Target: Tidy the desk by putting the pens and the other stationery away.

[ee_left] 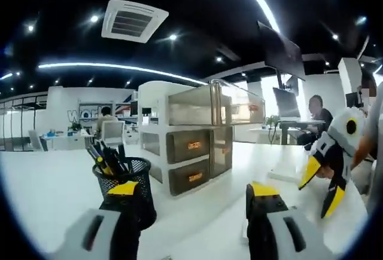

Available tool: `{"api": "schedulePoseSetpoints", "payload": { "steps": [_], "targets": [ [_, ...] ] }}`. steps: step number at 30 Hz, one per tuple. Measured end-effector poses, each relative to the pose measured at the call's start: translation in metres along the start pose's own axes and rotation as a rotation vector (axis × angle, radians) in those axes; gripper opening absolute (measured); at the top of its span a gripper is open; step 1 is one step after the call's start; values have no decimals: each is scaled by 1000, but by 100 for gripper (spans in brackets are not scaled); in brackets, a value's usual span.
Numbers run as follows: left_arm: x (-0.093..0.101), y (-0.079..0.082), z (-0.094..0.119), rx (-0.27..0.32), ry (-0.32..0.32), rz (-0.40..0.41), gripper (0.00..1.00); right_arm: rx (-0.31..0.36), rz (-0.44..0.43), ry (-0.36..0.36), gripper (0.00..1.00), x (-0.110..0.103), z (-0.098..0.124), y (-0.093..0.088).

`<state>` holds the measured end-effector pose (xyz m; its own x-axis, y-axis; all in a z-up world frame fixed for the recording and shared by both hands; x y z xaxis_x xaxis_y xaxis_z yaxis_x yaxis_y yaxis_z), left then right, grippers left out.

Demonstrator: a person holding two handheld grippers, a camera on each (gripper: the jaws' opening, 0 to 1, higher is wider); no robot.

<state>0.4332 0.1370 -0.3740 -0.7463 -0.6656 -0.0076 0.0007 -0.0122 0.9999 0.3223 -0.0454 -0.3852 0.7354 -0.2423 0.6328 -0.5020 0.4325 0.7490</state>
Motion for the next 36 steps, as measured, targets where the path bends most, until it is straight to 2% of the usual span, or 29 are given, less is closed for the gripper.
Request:
{"api": "schedulePoseSetpoints", "payload": {
  "steps": [1, 4, 7, 10, 15, 18, 19, 20, 21, 22, 24, 27, 28, 30, 34, 36],
  "targets": [
    [0, -1, 0, -1, -4, 18, 70, -3, 59, 4, 31, -5, -1, 1],
    [-1, -2, 0, -3, 2, 20, 69, 4, 122, 20, 31, -14, -2, 6],
    [-1, -2, 0, -3, -3, 23, 69, 4, 169, 20, 31, -18, -2, 7],
    [1, 1, 0, -6, -4, 12, 69, 1, 169, 4, 31, -11, 1, 6],
    [8, 21, 7, 39, -13, -21, 68, 8, -1, -53, 33, 16, 8, -2],
    [28, 33, 14, 55, -113, 13, 66, -5, -151, -122, 36, 42, 15, -14],
    [33, 34, 17, 60, -122, 19, 62, -8, -184, -137, 37, 47, 17, -18],
    [45, 34, 23, 53, -122, 24, 59, -17, -260, -173, 38, 59, 21, -26],
    [52, 33, 26, 46, -123, 23, 55, -23, -287, -185, 38, 63, 23, -29],
    [65, 29, 31, 19, -119, 4, 50, -34, -331, -202, 38, 69, 25, -34],
    [88, 20, 37, -17, -106, -31, 47, -37, -382, -213, 39, 74, 27, -40],
    [117, 4, 44, -107, -97, -45, 46, -49, -400, -223, 39, 78, 29, -45],
    [126, -3, 46, -151, -90, -46, 38, -52, -400, -224, 39, 78, 29, -45],
    [141, -18, 51, -239, -86, -53, 17, -58, -403, -232, 39, 78, 30, -46],
    [160, -28, 49, -262, -64, -38, 17, -64, -418, -231, 40, 78, 31, -44],
    [162, -31, 47, -309, -37, -97, 16, -64, -427, -223, 40, 77, 31, -43]
  ]
}}
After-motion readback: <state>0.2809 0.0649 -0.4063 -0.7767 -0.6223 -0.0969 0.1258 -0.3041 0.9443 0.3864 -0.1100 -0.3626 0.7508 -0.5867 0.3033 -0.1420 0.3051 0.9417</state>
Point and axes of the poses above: the point that each gripper's makers call its tool centre point, and the gripper's own axes: z roughly backward along the fingers, x roughly to its right, y roughly out of its top, the point moved 8 cm from there along z, roughly backward along the fingers, and after that the axes turned 7 degrees about -y, right-handed, at the moved point
